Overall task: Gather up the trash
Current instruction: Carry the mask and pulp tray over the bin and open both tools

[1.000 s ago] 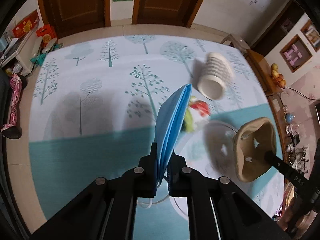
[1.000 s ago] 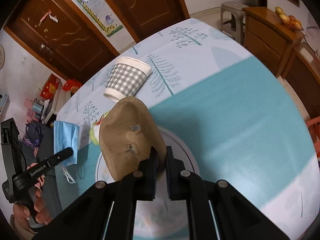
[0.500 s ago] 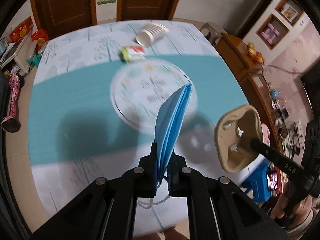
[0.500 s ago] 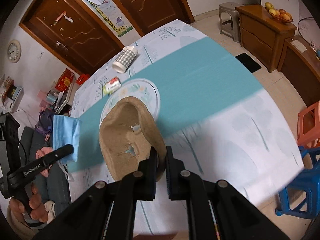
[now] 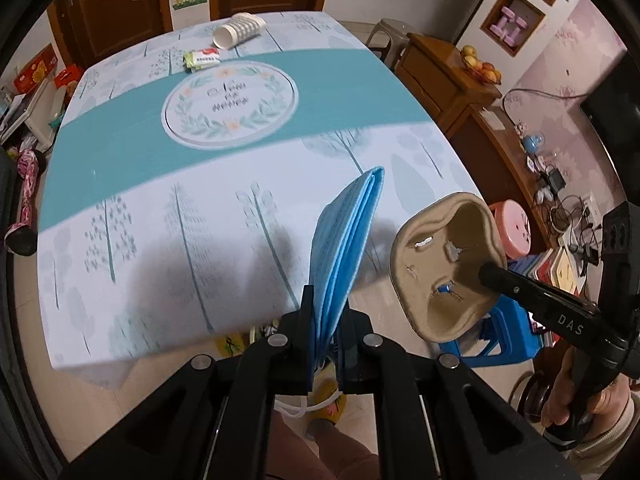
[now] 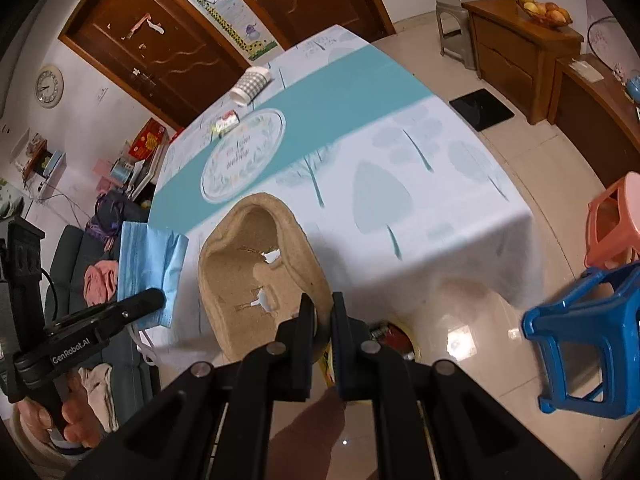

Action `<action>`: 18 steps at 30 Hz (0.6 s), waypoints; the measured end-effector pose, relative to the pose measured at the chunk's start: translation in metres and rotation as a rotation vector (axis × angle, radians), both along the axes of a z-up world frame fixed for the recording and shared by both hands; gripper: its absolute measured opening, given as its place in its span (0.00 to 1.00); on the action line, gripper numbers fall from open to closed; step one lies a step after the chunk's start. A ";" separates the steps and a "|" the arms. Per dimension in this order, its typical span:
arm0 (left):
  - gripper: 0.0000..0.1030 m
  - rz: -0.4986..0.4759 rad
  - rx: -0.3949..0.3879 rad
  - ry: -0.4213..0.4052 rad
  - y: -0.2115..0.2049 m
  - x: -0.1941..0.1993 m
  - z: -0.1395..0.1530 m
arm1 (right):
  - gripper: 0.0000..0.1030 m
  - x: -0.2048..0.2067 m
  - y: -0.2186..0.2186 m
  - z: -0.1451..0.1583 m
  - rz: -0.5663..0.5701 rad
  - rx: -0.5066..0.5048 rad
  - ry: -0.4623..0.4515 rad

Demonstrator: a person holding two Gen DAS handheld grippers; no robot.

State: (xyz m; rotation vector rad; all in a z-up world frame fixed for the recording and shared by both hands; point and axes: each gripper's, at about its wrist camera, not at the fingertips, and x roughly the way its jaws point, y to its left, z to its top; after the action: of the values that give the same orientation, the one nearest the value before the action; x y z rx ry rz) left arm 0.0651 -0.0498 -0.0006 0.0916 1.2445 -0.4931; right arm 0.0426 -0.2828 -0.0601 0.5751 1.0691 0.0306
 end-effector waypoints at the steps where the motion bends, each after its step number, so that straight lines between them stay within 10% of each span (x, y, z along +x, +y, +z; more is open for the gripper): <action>1: 0.05 -0.002 0.006 0.004 -0.001 -0.008 -0.002 | 0.07 -0.007 -0.002 -0.002 0.003 -0.001 0.004; 18: 0.05 -0.092 0.098 0.110 -0.001 -0.055 -0.071 | 0.07 -0.056 0.014 -0.071 -0.011 -0.011 0.154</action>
State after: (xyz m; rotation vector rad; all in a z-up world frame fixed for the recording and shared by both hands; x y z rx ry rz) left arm 0.0099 -0.0513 -0.0719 0.2077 1.3764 -0.5221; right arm -0.0130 -0.2686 -0.1306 0.5799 1.2147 -0.0295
